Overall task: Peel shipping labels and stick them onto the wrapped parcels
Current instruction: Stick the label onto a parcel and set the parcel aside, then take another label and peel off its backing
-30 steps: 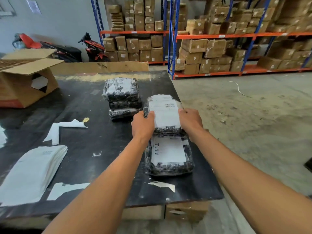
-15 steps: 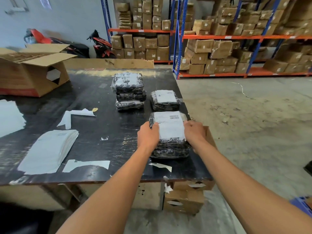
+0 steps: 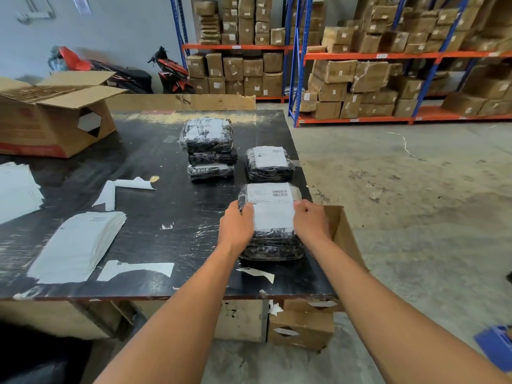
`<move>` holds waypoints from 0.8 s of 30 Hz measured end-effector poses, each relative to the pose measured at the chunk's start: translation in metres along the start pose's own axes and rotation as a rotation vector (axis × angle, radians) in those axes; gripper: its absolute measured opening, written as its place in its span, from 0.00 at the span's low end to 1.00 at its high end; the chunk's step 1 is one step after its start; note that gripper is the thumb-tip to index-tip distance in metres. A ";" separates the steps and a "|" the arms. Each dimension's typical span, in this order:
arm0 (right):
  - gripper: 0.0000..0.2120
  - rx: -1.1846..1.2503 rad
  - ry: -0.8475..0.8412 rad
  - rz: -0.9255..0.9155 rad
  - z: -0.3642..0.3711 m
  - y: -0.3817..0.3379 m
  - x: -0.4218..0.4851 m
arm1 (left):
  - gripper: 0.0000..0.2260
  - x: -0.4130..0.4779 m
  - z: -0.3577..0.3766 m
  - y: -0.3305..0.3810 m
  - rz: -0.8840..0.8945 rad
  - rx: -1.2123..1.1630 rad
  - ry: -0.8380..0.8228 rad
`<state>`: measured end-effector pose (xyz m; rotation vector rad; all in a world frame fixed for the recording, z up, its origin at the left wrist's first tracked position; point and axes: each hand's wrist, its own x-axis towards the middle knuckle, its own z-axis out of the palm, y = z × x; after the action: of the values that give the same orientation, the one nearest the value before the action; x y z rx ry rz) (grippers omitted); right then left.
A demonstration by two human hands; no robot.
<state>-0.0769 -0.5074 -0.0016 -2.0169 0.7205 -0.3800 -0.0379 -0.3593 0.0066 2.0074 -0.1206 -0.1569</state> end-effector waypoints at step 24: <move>0.13 -0.286 -0.308 -0.356 0.175 -0.148 -0.077 | 0.13 0.007 -0.223 -0.092 -0.114 0.333 0.511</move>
<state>0.0053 -0.2831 0.0346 -2.4125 0.2317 -0.1665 0.0071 -0.1225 0.0174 2.3213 0.3129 0.3253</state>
